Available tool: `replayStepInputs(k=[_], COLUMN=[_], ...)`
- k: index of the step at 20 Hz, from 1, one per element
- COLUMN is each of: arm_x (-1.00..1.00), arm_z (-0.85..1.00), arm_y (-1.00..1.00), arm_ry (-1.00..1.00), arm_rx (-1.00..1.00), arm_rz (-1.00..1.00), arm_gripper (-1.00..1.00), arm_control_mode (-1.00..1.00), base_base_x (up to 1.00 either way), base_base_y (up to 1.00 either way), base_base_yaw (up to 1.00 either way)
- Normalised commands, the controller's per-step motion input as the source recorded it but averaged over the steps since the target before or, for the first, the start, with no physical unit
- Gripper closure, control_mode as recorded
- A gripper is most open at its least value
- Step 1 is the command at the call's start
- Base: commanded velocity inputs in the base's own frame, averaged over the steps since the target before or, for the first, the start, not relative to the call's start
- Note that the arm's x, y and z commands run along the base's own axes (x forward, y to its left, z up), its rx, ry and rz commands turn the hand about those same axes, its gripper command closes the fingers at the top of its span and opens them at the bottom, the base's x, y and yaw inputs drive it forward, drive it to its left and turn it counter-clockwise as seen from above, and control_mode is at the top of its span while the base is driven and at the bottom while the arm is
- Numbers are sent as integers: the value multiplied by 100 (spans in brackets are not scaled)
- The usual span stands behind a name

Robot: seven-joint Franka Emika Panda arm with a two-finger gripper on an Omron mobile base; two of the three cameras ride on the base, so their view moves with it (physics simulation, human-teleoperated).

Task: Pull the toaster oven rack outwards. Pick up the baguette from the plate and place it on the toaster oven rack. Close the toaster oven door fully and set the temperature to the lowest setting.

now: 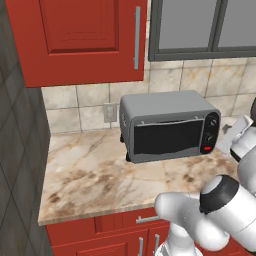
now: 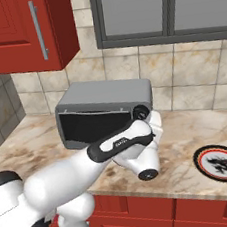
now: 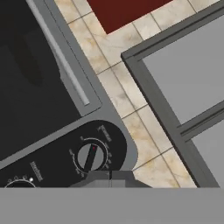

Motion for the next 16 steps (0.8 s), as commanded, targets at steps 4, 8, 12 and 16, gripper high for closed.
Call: replayStepInputs(k=[4,8,12,16], arm_x=[-12,6,26,8], arm_z=[39,8,0,-15], arm_y=[0,25,24,7], arm_ry=[-1,0,3,11], arm_rx=[0,0,0,0], arm_rz=[12,9,8,4], arm_gripper=[100,-100,-100,-100], arm_control_mode=[-100,-100,-100,-100], base_base_x=[0,0,0,0], base_base_y=[0,0,0,0], base_base_yaw=[0,0,0,0])
